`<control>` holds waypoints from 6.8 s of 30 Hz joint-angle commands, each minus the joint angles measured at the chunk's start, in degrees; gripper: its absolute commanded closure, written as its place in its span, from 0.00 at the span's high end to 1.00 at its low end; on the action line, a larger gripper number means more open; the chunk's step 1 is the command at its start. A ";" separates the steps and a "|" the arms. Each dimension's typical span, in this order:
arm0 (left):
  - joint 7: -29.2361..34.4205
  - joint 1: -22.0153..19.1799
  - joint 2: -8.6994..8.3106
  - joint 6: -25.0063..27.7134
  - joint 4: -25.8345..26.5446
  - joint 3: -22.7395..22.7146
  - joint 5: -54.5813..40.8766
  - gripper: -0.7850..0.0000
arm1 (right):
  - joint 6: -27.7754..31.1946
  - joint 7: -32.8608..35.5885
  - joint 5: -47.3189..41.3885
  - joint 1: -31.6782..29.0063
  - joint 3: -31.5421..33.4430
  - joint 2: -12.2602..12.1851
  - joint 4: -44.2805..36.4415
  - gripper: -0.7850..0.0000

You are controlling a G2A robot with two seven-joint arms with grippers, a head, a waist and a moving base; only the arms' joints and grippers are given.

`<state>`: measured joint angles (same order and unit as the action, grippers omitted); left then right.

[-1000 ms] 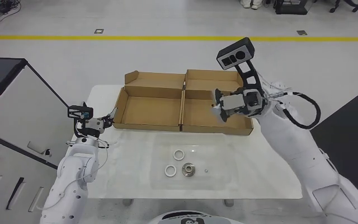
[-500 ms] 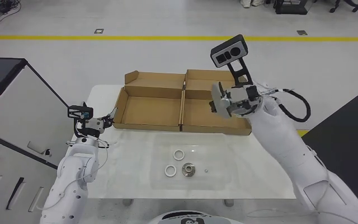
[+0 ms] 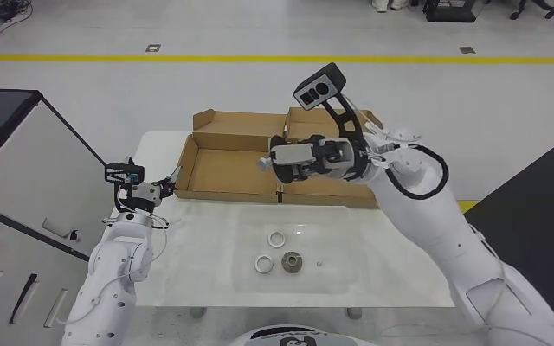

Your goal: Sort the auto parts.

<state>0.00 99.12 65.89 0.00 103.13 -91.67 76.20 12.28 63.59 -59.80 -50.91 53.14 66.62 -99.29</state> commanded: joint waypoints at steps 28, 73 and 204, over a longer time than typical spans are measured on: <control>0.00 0.00 0.00 0.00 0.00 0.00 0.00 1.00 | 6.60 8.09 -15.35 -6.78 2.31 3.42 -2.49 0.00; 0.00 0.00 0.00 0.00 0.00 0.00 0.00 1.00 | -0.18 14.58 -22.21 -12.79 6.17 5.08 -6.98 0.00; 0.00 0.00 0.00 0.00 0.00 0.00 0.00 1.00 | -14.90 16.93 96.90 18.31 -10.72 -1.02 39.57 0.00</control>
<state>0.00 99.12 65.89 0.00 103.13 -91.67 76.20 -2.55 80.88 37.06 -32.64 42.86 65.36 -60.31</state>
